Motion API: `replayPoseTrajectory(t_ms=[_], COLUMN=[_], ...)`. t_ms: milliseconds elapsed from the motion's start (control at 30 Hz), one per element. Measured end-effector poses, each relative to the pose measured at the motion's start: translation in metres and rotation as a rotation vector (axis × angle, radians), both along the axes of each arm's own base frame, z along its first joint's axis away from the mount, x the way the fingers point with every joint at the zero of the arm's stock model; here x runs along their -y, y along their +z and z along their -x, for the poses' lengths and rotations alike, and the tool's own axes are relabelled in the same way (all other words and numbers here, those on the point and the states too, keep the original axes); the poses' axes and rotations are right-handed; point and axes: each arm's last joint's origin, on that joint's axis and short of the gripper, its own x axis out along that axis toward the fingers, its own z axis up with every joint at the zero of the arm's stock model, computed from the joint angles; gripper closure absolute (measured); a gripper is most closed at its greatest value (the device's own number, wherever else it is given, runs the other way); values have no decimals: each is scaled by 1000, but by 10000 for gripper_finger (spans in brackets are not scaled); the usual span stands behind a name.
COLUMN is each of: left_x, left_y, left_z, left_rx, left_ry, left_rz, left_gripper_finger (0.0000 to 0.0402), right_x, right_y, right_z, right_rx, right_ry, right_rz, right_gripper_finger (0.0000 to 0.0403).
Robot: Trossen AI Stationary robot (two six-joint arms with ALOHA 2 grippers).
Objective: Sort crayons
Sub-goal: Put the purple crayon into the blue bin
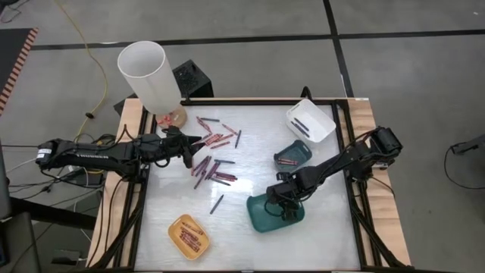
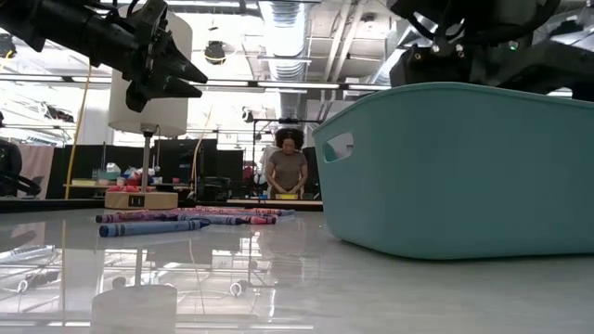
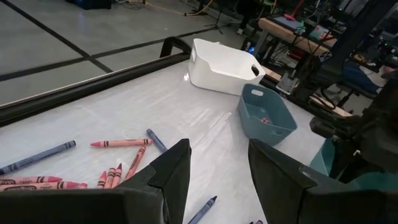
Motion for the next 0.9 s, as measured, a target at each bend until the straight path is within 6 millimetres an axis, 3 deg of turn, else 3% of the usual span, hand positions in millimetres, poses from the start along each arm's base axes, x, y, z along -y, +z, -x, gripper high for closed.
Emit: replayPoseTrajectory(t_ms=[233,467,667,900], left_x=[0,0,0,0], left_y=[0,0,1,1], left_z=[0,0,0,0], left_rx=[1,5,8,8], left_ry=[-1,-1,0,3], left_rz=[1,1,0,-1], left_gripper_finger=[251,251,251,251], right_x=[2,11,37,80], right_y=[6,67,118,134], right_z=[-4,-9,-13,-26], right_rx=[2,45,199,335], right_ry=[4,114,107,19], right_rz=[-20,22,126,256], right_gripper_finger=[293,285,285,285])
